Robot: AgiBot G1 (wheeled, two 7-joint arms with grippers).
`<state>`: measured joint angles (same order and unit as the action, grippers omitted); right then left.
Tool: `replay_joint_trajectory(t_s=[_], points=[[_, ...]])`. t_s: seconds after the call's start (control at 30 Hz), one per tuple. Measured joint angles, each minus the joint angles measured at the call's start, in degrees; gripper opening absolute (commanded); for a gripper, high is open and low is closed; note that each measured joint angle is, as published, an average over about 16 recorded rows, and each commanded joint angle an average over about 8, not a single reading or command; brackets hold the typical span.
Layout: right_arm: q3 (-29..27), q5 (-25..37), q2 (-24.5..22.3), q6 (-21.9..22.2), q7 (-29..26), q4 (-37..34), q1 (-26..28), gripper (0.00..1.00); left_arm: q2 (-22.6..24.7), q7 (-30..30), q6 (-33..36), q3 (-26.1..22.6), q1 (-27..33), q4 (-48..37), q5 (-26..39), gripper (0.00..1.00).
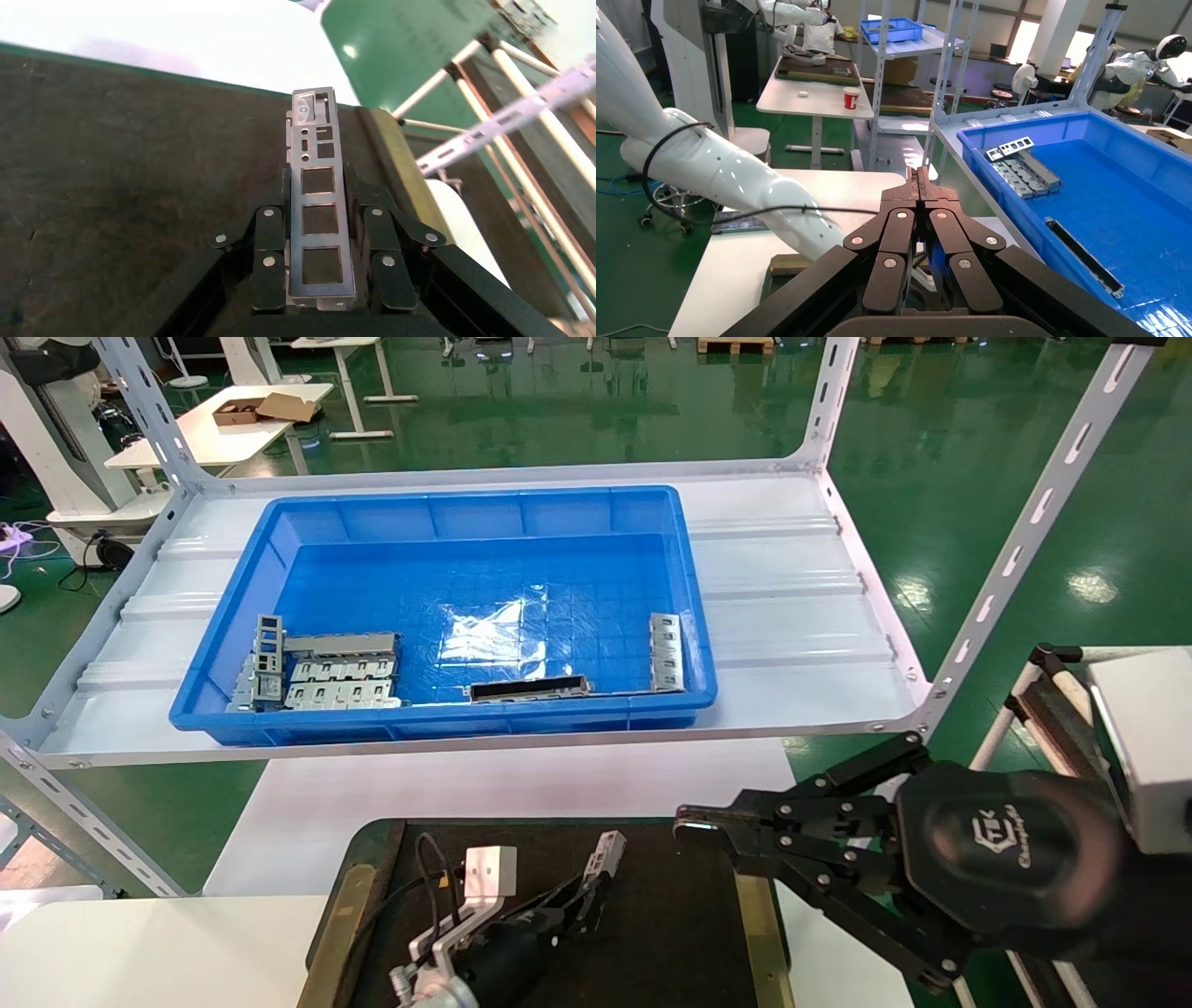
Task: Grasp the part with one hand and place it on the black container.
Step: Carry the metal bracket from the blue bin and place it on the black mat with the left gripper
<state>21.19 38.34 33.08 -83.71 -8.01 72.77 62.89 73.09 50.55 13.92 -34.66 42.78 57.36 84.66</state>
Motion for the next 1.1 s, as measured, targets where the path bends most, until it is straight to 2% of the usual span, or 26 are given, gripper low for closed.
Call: replay_joint_trajectory(t_s=[0.33, 0.83, 0.9, 0.93, 0.97, 1.1], points=[[0.0, 0.0, 0.0, 0.0, 0.0, 0.0, 0.0, 0.00, 4.0, 7.3, -6.3, -4.5, 3.5, -7.9, 2.8, 0.00], [0.0, 0.0, 0.0, 0.0, 0.0, 0.0, 0.0, 0.01, 4.6, 15.0, -12.6, -13.9, 6.6, -12.1, 1.1, 0.00], [0.0, 0.0, 0.0, 0.0, 0.0, 0.0, 0.0, 0.11, 4.5, 15.6, -13.2, -15.0, 6.8, -12.5, 0.6, 0.05], [0.0, 0.0, 0.0, 0.0, 0.0, 0.0, 0.0, 0.21, 4.5, 15.9, -13.5, -15.6, 7.0, -12.6, 0.4, 0.11], [0.0, 0.0, 0.0, 0.0, 0.0, 0.0, 0.0, 0.33, 4.5, 16.2, -13.8, -16.2, 7.1, -12.8, 0.1, 0.20], [0.0, 0.0, 0.0, 0.0, 0.0, 0.0, 0.0, 0.82, 4.5, 17.2, -14.8, -18.4, 7.6, -13.3, -1.0, 0.71]])
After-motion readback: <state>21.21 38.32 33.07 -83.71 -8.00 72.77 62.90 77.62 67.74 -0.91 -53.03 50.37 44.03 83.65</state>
